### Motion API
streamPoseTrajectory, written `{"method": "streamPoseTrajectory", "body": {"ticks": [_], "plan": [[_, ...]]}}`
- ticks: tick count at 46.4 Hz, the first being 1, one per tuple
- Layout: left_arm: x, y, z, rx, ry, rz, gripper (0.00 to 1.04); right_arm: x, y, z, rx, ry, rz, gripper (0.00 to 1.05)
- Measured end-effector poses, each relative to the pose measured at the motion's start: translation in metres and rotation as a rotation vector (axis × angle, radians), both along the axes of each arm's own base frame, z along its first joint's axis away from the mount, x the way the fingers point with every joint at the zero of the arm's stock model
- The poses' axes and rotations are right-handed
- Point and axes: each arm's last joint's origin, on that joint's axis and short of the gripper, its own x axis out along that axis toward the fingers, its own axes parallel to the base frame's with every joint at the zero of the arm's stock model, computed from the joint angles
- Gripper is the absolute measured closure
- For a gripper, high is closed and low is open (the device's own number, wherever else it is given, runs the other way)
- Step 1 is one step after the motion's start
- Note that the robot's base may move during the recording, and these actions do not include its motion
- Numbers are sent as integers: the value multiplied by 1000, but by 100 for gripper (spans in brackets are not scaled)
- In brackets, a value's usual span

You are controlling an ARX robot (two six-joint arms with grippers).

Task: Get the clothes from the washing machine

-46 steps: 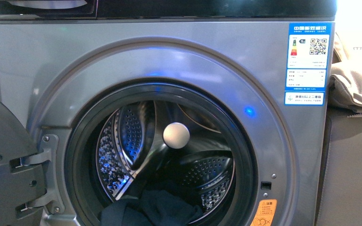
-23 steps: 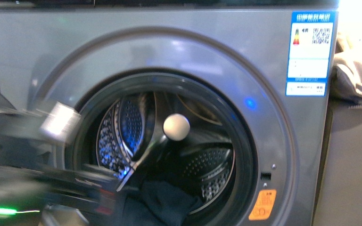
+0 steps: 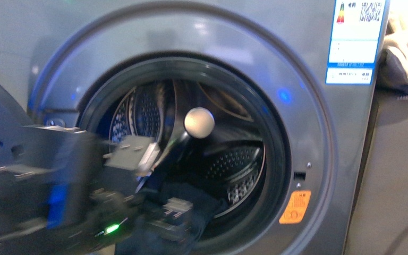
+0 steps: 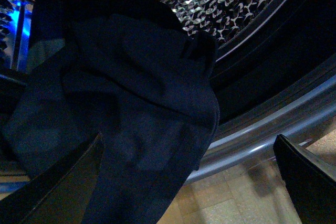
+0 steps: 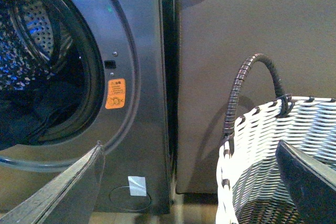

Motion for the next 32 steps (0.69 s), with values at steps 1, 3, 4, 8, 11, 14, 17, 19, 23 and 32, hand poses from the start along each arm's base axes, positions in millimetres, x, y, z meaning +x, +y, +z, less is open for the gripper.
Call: {"method": "streamPoseTrajectory", "body": {"ticks": [1, 3, 4, 8, 11, 14, 17, 19, 23, 32], "plan": [[3, -2, 0, -1, 2, 0, 6, 0, 0, 0, 0, 0, 0, 8], [6, -4, 0, 0, 6, -2, 6, 0, 0, 0, 0, 0, 0, 8], [9, -6, 0, -2, 9, -3, 6, 0, 0, 0, 0, 0, 0, 8], [20, -11, 1, -8, 21, -3, 6, 0, 0, 0, 0, 0, 0, 8], [29, -15, 2, -9, 27, -1, 6, 0, 0, 0, 0, 0, 0, 8], [40, -18, 1, -2, 36, 11, 6, 0, 0, 0, 0, 0, 0, 8], [51, -21, 1, 4, 44, 23, 6, 0, 0, 0, 0, 0, 0, 8], [58, -22, 1, 10, 50, 33, 6, 0, 0, 0, 0, 0, 0, 8], [74, -24, 0, 22, 56, 57, 6, 0, 0, 0, 0, 0, 0, 8], [102, -23, -4, 67, 52, 108, 6, 0, 0, 0, 0, 0, 0, 8]]}}
